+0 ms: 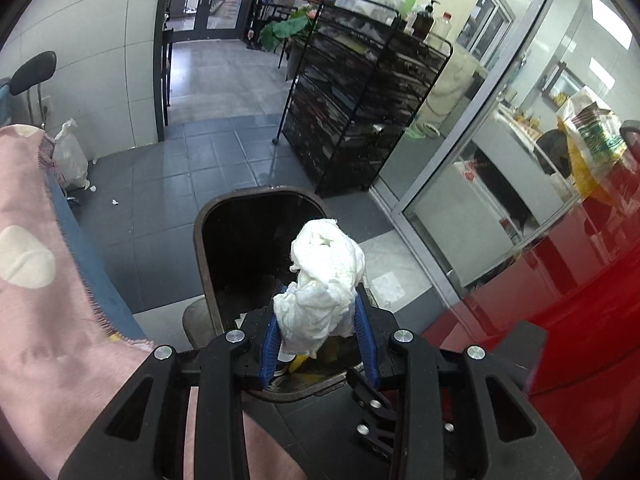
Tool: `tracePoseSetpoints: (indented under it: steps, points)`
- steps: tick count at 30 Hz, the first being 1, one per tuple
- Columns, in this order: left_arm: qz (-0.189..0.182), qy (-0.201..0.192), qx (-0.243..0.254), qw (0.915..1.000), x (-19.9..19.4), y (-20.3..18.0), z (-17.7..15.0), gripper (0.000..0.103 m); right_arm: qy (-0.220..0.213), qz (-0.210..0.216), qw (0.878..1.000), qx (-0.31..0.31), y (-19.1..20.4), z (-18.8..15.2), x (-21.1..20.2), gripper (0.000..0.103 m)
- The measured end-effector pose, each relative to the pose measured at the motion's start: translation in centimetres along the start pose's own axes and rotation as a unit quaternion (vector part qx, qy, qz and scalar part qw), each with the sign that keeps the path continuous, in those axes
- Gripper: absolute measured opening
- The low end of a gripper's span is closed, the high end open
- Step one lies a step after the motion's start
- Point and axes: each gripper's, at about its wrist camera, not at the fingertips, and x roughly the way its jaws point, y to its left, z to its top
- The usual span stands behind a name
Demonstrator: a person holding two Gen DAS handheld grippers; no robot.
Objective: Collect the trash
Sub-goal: 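Open the right tool to drop the bag while the left tool drops the tissue into the bin, then move both open tools back over the table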
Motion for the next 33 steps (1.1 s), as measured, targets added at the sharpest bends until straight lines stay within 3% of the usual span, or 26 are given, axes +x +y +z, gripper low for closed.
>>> tracePoseSetpoints:
  steps: [4, 8, 12, 19, 25, 33]
  points:
    - [0.018, 0.023, 0.007, 0.9995, 2.0, -0.3, 0.0, 0.038, -0.003, -0.002, 1.0, 0.008, -0.8, -0.1, -0.5, 0.077]
    - [0.025, 0.034, 0.012, 0.999, 2.9, -0.2, -0.3, 0.076, 0.002, 0.001, 1.0, 0.017, -1.3, -0.4, -0.2, 0.077]
    - [0.034, 0.01, 0.023, 0.9991, 2.1, -0.4, -0.6, 0.09, 0.005, 0.002, 1.0, 0.016, -1.4, -0.4, 0.1, 0.077]
    - [0.022, -0.005, 0.004, 0.9997, 0.3, 0.3, -0.6, 0.092, 0.007, 0.005, 1.0, 0.009, -0.7, -0.1, 0.3, 0.078]
    - [0.009, -0.046, -0.001, 0.9989, -3.8, 0.3, -1.2, 0.095, -0.005, 0.008, 1.0, -0.007, 0.5, 0.5, -0.6, 0.083]
    - [0.045, -0.11, -0.003, 0.9929, -10.2, 1.7, -3.4, 0.097, -0.03, 0.033, 0.998, -0.047, 4.2, 1.7, -2.8, 0.083]
